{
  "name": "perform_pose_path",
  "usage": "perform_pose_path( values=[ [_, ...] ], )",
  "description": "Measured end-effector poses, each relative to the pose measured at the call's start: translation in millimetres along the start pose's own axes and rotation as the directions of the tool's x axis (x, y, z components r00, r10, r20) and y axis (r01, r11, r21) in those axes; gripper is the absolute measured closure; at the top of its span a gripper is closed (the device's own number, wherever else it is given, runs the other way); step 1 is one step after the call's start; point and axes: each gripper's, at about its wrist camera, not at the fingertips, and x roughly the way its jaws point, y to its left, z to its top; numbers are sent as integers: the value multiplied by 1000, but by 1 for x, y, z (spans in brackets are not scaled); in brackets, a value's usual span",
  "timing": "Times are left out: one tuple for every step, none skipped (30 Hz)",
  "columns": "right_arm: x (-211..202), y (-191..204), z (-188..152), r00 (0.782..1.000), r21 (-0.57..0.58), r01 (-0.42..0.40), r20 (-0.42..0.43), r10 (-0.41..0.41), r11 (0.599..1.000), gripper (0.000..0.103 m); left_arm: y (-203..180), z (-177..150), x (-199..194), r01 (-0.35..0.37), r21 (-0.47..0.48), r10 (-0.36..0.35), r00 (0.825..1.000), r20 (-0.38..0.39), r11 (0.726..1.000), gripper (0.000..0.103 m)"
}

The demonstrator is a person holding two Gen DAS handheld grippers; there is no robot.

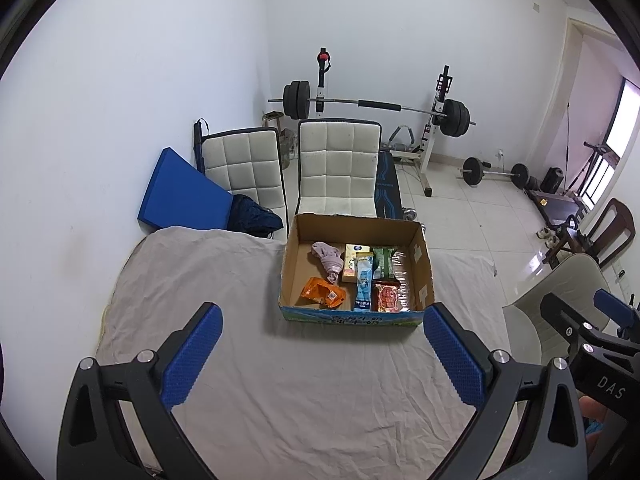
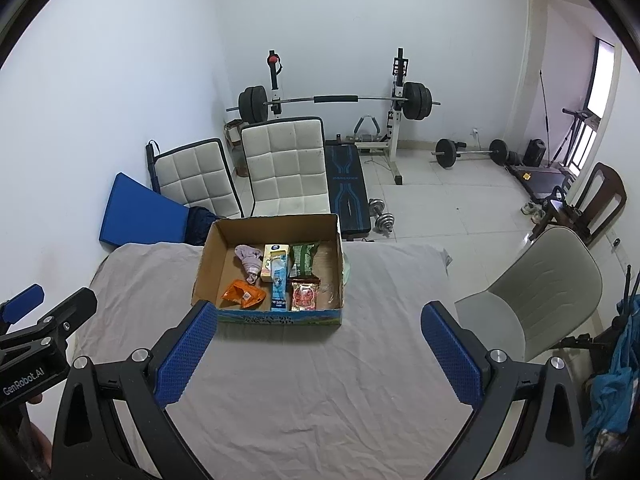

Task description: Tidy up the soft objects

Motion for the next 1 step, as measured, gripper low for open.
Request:
perform_pose_path(
  values=[
    [0, 0, 0, 1000, -1, 0, 1, 0, 1000, 0, 0, 0, -1, 4, -2, -4, 1000, 1, 1000, 0]
  ],
)
